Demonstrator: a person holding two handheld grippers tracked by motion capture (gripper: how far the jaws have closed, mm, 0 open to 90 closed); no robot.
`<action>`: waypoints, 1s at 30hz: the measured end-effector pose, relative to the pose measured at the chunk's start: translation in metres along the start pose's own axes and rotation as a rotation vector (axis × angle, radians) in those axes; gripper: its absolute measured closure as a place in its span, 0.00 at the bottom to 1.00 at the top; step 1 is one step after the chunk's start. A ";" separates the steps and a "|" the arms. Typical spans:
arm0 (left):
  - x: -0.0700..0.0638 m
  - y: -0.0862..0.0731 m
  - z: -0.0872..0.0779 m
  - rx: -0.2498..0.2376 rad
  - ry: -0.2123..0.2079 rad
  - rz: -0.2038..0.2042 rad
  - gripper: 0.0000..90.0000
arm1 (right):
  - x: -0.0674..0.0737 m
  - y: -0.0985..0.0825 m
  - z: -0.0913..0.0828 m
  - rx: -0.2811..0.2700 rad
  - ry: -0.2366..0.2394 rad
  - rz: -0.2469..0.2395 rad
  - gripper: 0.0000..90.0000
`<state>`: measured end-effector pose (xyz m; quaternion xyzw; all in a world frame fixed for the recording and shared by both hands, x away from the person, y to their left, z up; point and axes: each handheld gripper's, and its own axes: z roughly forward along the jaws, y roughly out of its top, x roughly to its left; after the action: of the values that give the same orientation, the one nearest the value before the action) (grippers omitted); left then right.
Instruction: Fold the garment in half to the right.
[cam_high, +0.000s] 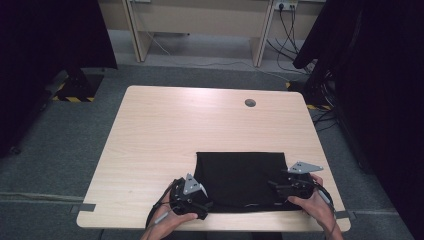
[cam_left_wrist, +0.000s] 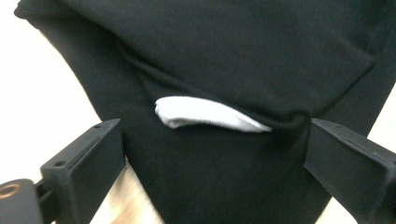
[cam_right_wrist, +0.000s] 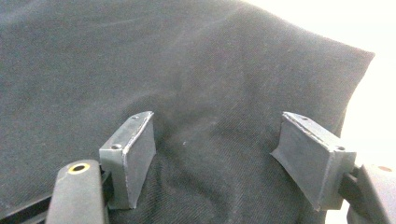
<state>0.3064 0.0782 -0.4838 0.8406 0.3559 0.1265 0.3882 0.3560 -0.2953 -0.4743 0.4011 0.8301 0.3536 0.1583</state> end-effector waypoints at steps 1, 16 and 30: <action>0.000 0.001 0.001 -0.008 -0.005 -0.006 0.06 | 0.000 0.000 0.000 0.000 -0.001 0.000 0.32; -0.011 0.013 0.012 -0.037 -0.015 0.063 0.52 | 0.000 0.001 0.001 0.003 -0.003 -0.003 0.31; -0.020 0.013 0.013 -0.052 -0.074 0.094 0.81 | -0.003 0.000 -0.001 0.013 -0.010 -0.005 0.31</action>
<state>0.3051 0.0507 -0.4816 0.8500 0.2981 0.1228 0.4166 0.3575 -0.2981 -0.4734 0.4016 0.8326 0.3460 0.1607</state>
